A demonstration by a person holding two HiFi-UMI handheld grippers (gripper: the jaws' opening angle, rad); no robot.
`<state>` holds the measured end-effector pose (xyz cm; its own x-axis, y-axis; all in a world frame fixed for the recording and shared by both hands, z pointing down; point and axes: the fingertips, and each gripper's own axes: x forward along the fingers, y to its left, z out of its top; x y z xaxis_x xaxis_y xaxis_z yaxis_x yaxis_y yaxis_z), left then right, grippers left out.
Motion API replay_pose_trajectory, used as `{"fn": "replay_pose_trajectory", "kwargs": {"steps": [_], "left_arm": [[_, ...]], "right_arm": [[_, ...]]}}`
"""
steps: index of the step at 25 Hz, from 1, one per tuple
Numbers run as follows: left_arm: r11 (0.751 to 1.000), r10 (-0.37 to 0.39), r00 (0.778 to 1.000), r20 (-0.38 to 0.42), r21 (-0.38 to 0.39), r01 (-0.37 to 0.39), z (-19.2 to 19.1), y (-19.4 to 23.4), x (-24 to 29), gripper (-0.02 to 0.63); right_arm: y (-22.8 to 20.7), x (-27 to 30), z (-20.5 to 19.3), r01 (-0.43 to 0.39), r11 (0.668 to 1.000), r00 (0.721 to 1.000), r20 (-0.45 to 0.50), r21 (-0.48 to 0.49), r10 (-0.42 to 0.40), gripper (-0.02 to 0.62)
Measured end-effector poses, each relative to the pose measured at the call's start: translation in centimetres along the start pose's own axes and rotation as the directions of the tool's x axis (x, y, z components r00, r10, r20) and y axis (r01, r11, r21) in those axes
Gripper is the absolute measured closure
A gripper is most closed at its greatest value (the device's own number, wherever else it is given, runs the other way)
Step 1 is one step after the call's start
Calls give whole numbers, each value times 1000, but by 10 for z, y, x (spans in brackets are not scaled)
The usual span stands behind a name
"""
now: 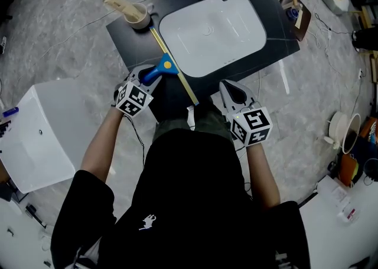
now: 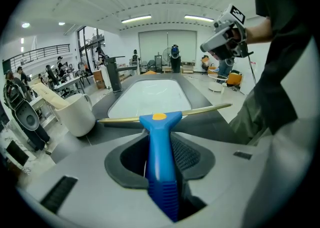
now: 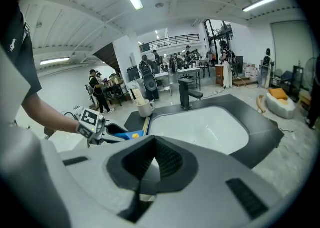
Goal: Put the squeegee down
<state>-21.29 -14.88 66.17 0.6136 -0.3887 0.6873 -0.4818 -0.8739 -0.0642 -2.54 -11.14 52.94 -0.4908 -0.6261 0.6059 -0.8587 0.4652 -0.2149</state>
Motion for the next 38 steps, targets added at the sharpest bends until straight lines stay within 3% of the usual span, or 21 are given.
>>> {"fn": "replay_pose_trajectory", "kwargs": {"steps": [27, 38], "left_arm": [[996, -4, 997, -77, 87, 10, -17, 4, 14, 469], [998, 0, 995, -102, 60, 7, -22, 4, 20, 469]], "right_arm": [[-9, 0, -6, 9, 1000, 1000, -13, 16, -9, 594], [-8, 4, -4, 0, 1000, 1000, -17, 17, 0, 594]]}}
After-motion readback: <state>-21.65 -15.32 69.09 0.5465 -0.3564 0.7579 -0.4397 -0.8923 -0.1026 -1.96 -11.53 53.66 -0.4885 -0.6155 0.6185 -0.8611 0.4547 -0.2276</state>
